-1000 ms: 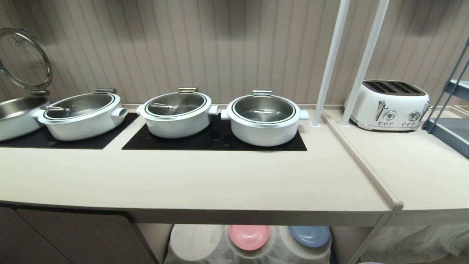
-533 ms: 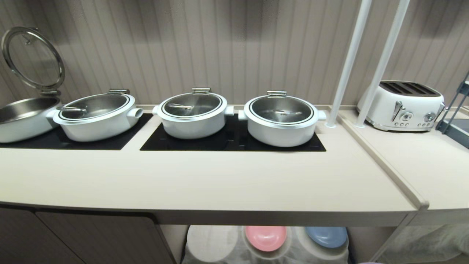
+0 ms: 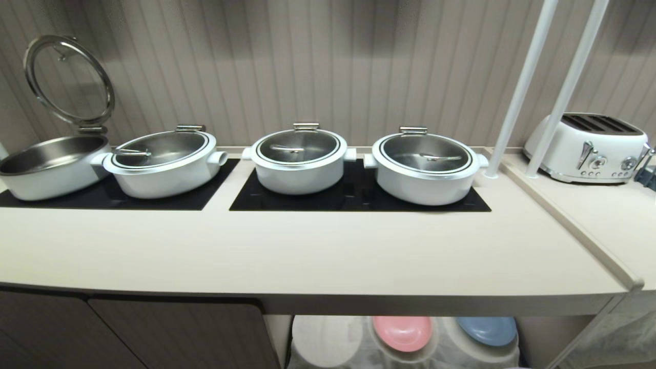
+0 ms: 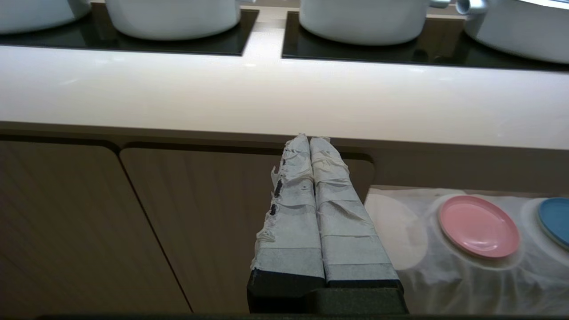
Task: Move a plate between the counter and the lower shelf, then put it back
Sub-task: Put the plate in the cupboard
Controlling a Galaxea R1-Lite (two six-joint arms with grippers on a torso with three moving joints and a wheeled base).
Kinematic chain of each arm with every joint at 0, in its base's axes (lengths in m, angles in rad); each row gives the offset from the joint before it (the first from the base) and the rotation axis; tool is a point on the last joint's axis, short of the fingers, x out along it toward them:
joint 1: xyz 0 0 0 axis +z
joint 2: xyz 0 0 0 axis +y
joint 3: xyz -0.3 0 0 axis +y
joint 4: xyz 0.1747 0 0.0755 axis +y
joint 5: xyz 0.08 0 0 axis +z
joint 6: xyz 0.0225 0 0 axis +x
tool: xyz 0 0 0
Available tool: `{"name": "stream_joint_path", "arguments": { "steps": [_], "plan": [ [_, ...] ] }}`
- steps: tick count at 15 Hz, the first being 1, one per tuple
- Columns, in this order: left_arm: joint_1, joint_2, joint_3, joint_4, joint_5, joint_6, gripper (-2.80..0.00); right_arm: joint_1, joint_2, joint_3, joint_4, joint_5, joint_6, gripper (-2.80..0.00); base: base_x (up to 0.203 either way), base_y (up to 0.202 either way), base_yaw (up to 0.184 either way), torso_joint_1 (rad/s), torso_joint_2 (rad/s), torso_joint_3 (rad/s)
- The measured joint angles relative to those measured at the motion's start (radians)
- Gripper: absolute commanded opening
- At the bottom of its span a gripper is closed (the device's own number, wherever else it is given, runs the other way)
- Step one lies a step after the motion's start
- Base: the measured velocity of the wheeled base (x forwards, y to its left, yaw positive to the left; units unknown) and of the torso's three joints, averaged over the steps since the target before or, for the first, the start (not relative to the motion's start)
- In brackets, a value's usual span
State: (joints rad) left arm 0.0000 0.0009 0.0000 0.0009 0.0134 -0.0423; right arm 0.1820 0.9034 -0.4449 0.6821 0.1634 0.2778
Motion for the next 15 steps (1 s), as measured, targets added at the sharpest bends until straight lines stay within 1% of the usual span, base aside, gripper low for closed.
{"name": "stream_joint_path", "arguments": {
  "steps": [13, 15],
  "plan": [
    [0.000, 0.000, 0.000, 0.001, 0.000, 0.000, -2.80, 0.002, 0.000, 0.001, 0.000, 0.001, 0.000, -2.80, 0.000, 0.197, -0.001, 0.002, 0.00, 0.003],
    [0.000, 0.000, 0.000, 0.001, 0.000, 0.000, -2.80, 0.002, 0.000, 0.001, 0.000, 0.001, 0.000, -2.80, 0.000, 0.148, -0.002, 0.002, 0.01, 0.004]
  ]
}}
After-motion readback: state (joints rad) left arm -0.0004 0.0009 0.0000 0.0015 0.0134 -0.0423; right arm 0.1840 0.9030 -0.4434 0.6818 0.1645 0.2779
